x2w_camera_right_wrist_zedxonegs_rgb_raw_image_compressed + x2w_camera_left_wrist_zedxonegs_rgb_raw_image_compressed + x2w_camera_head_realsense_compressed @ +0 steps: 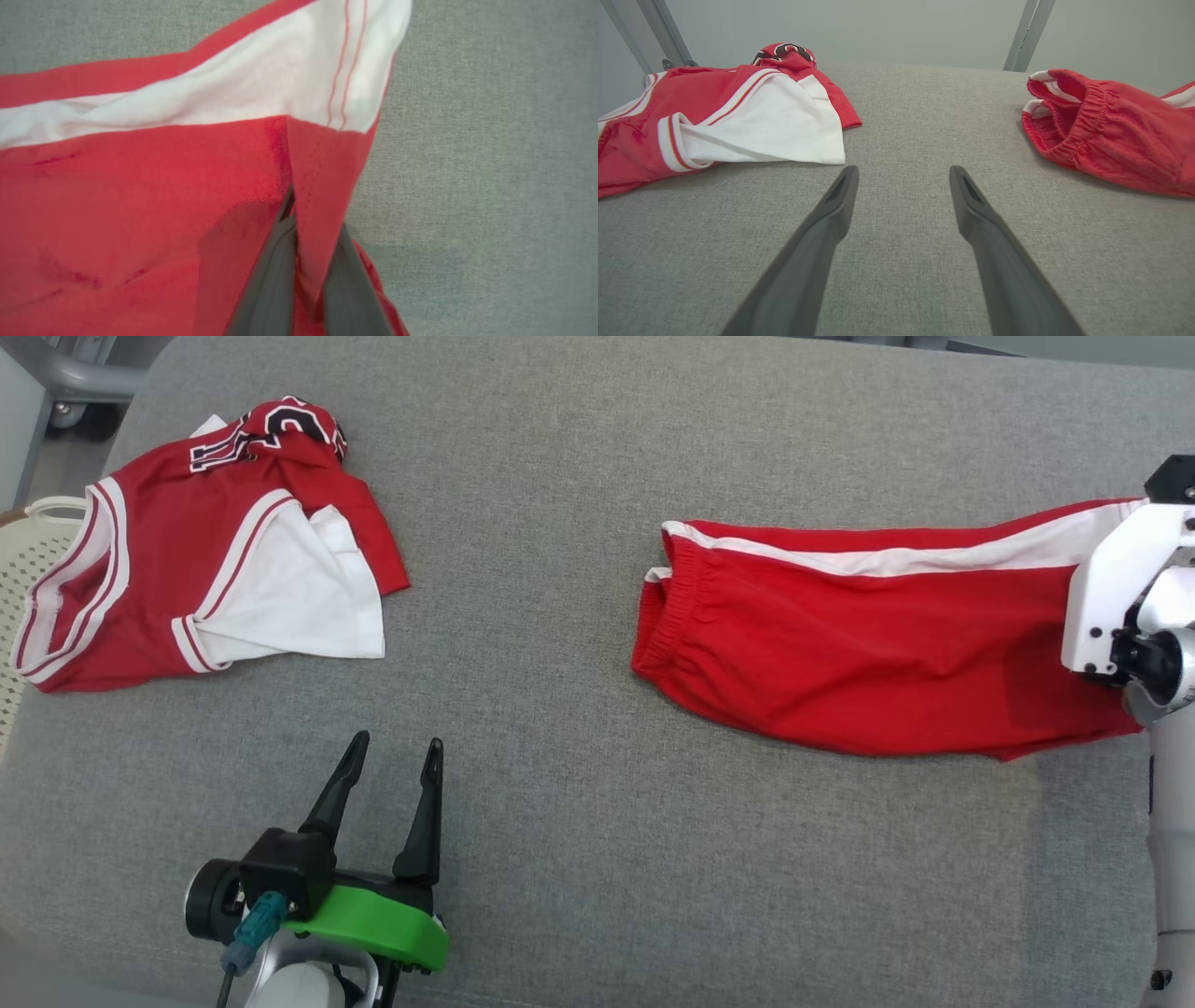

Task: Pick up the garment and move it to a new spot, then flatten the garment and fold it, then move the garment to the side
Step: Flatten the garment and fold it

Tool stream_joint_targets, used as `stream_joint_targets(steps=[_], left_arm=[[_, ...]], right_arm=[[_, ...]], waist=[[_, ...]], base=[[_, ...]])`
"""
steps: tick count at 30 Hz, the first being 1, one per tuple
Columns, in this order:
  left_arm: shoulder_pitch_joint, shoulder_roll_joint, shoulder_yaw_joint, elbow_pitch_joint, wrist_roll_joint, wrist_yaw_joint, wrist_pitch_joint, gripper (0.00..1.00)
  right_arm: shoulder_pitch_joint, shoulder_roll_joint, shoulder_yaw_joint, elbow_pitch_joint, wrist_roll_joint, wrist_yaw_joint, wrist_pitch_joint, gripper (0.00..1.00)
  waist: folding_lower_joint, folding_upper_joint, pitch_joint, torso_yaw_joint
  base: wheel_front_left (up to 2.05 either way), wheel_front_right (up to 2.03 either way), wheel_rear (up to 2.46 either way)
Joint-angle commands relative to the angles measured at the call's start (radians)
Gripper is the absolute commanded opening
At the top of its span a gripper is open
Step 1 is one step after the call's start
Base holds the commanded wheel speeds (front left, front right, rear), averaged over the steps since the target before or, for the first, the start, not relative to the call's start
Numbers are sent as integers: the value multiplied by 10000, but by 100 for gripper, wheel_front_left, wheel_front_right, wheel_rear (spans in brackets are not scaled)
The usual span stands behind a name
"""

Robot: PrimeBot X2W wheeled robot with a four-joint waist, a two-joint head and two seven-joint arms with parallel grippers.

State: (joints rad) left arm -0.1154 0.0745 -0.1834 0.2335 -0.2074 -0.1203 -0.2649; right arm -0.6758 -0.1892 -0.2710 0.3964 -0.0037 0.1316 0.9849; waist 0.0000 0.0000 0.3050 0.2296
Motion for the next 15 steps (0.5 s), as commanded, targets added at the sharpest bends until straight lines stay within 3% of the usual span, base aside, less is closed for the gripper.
stream_joint_targets(steps=[1,5,15], left_arm=[[59,1,6,21,62,-26,-4,100],[132,11,-15,86,43,-35,-4,100],[263,-49,-73,152,-64,-69,-5,100]], right_arm=[[129,-163,-5,-134,-38,-18,59,0],[195,-374,172,-588,119,-16,345,0],[328,-433,2079,-1972,1737,-15,1422,0]], waist=[[0,0,-98,-4],[0,0,-282,10],[0,0,-708,444]], base=[[0,0,0],[0,0,0],[0,0,0]])
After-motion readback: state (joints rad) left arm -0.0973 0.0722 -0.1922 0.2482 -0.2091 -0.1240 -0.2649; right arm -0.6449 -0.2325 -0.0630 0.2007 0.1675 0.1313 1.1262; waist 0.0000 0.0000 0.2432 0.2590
